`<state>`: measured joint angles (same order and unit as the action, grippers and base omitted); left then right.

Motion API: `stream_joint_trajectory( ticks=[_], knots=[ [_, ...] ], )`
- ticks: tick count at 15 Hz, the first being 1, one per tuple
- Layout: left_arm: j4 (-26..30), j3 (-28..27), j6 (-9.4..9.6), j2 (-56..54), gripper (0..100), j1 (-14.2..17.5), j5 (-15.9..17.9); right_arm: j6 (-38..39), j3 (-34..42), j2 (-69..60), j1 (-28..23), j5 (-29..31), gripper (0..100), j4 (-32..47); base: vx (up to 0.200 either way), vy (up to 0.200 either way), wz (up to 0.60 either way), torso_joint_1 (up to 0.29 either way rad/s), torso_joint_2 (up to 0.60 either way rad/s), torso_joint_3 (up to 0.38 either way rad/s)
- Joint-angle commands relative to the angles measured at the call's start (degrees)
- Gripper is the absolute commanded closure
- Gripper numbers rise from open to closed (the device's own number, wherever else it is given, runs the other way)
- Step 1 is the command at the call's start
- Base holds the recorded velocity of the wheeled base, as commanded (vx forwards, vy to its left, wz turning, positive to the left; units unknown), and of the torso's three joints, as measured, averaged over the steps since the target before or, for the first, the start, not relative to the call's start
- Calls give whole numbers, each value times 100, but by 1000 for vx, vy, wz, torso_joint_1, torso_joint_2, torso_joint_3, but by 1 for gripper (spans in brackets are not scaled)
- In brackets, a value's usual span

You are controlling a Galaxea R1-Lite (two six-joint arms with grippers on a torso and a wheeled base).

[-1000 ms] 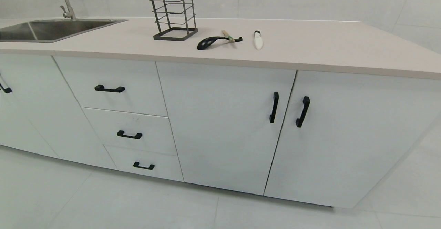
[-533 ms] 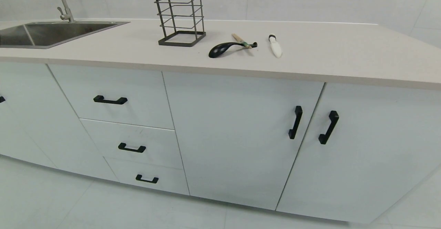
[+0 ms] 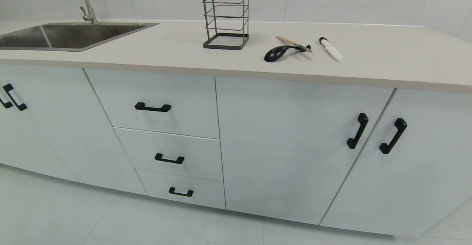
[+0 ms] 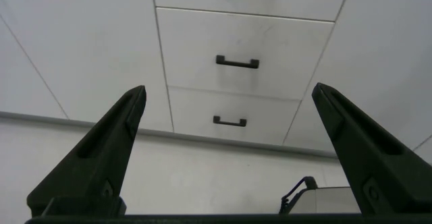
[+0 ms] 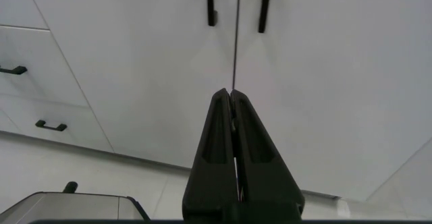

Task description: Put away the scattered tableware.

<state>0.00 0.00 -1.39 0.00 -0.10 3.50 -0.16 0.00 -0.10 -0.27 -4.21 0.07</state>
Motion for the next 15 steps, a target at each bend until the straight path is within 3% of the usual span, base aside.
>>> stream_joint_trajectory(
  ticks=[1, 3, 9, 12, 15],
  knots=[
    [0, 0, -2, 9, 0, 1, 2, -2, 0, 10, 0, -1, 100, 1, 200, 200, 0, 2, 2, 2],
    [0, 0, -2, 9, 0, 1, -7, -2, 0, 10, 0, -1, 100, 1, 200, 100, 0, 5, 0, 2],
    [0, 0, -10, 9, 0, 1, 2, -2, 0, 10, 0, -1, 100, 1, 0, 0, 0, 0, 0, 0],
    [0, 0, 25, 9, 0, 1, 2, -2, 0, 10, 0, -1, 100, 1, 200, 0, 0, -1, -2, 4],
    [0, 0, 51, 9, 0, 1, 10, -2, 0, 10, 0, -1, 100, 1, 0, 0, 0, 0, 0, 0]
  ],
)
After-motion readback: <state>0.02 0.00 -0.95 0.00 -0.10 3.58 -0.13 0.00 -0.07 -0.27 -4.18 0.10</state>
